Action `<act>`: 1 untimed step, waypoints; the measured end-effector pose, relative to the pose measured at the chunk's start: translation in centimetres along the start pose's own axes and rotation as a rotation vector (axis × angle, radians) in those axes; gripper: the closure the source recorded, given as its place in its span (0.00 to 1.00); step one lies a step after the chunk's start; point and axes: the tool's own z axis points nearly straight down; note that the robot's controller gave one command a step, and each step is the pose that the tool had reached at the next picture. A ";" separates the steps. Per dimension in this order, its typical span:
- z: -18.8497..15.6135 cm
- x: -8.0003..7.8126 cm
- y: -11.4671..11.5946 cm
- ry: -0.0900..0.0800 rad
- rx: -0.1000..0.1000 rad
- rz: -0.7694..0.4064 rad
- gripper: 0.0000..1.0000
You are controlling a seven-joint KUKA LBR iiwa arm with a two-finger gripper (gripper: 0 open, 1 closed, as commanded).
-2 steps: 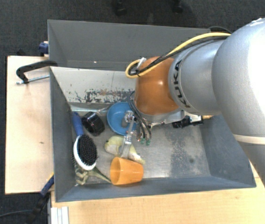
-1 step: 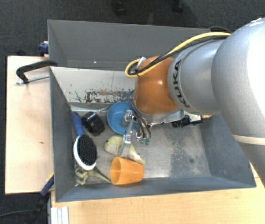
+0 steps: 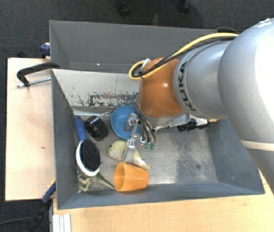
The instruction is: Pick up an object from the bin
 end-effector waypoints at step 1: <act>-0.2 0.0 0.1 -0.001 0.000 -0.001 0.00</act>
Offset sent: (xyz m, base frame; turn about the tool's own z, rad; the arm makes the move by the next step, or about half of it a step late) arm 0.0000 0.0000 0.0000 0.0000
